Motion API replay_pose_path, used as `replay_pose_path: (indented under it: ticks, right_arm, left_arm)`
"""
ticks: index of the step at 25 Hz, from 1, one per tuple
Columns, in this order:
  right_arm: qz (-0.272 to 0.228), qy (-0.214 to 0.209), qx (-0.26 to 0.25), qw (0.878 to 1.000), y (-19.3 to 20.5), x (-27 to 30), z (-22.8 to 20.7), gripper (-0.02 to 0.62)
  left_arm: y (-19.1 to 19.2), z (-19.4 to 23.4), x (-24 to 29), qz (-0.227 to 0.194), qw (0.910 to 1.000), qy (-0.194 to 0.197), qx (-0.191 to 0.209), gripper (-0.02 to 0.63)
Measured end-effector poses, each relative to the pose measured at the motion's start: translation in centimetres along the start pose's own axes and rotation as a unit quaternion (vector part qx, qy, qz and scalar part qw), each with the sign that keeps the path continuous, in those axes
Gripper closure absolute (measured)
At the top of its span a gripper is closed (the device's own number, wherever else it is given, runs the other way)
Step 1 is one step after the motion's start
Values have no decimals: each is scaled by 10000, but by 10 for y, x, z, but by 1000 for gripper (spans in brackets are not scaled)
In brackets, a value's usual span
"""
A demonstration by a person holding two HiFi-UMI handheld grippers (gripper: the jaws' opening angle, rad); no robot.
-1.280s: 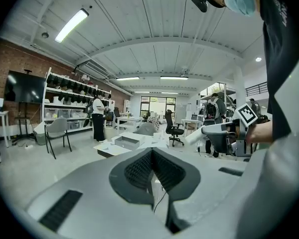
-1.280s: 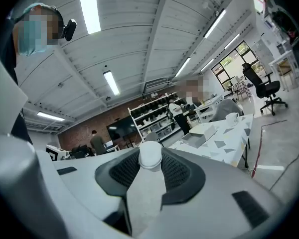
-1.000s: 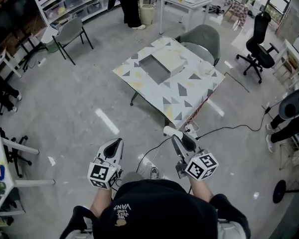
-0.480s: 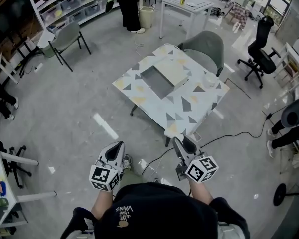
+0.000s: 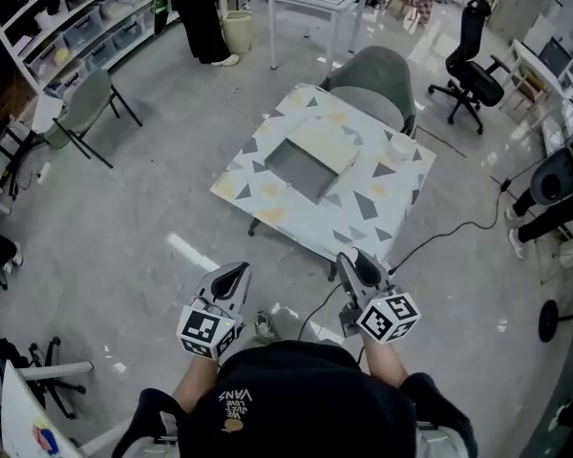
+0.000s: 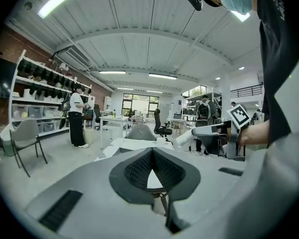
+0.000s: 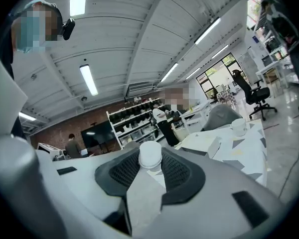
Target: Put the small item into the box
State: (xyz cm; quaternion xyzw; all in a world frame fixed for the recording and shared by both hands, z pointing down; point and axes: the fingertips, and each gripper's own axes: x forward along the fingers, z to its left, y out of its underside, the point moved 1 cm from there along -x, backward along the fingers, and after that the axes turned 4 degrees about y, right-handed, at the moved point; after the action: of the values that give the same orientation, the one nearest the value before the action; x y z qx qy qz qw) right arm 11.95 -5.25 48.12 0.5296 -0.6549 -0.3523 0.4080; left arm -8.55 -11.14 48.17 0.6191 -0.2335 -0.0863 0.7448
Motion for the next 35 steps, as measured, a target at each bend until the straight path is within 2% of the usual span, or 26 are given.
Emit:
replay_pose_path:
  ticks: [4,7,14,22,35]
  right_arm:
    - [-95,427,80,9990,9,23,8,471]
    - [-56,641,70,9979,14,39,8,471]
    - [168,855,-91,9962,16,90,-11,471]
    - [406,758,-392,9955,15,166,-57,471]
    - [1174,688,-261,9904,38,291,-139,471]
  left_arm:
    - [-5,33,5,14,9991,408,118,600]
    - [-4,52,14,55,9983,569,115,600]
    - [-15,74,41,-16,9968,796,59,600]
    - [-26,107,71,-154,9989,438,-10,600]
    - [-40,141,120,-184,9993,-250,-190,600]
